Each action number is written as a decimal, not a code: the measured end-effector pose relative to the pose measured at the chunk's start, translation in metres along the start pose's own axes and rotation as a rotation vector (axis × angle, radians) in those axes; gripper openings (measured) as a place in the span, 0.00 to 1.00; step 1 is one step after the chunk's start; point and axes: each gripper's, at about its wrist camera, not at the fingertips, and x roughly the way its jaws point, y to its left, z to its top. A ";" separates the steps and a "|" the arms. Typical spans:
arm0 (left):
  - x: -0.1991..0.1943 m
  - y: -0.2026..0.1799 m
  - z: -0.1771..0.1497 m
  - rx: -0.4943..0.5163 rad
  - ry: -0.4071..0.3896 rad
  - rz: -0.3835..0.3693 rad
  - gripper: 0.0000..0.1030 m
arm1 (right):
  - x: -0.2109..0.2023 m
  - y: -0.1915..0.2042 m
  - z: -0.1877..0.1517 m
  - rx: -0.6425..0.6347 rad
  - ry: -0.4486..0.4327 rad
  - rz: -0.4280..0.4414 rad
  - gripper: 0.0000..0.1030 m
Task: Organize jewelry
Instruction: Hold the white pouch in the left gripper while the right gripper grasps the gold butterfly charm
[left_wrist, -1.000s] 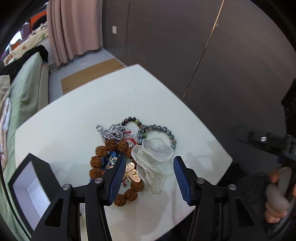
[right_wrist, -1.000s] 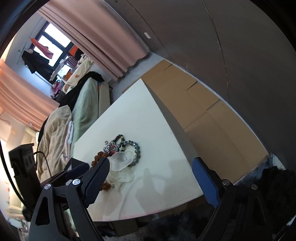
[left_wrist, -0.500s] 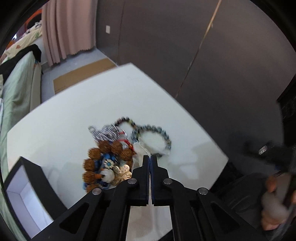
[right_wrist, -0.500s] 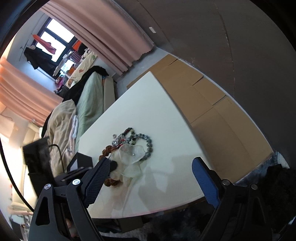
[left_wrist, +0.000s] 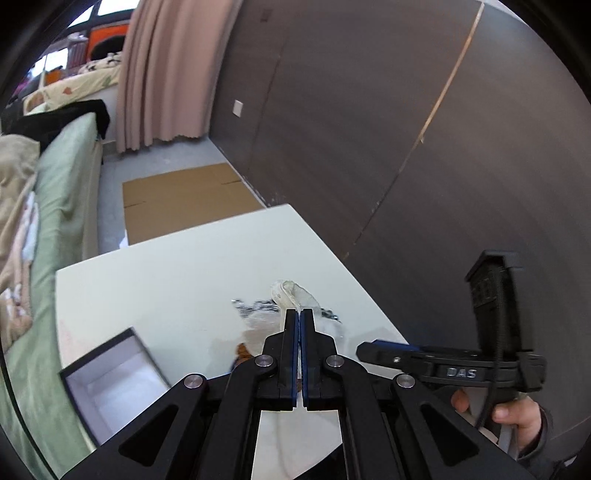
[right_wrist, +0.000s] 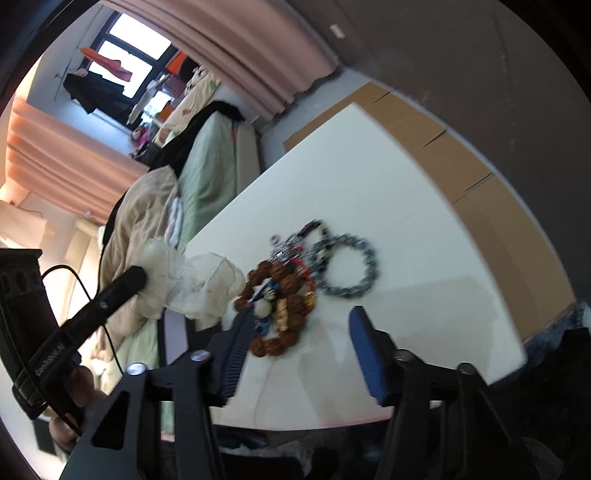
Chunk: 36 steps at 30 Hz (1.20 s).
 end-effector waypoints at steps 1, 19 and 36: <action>-0.004 0.006 -0.001 -0.011 -0.007 0.002 0.00 | 0.006 0.003 0.000 -0.002 0.019 0.004 0.41; -0.062 0.078 -0.022 -0.127 -0.092 0.036 0.00 | 0.073 0.040 0.002 -0.054 0.141 -0.123 0.36; -0.080 0.100 -0.030 -0.164 -0.118 0.024 0.00 | 0.086 0.045 0.000 0.002 0.154 -0.080 0.30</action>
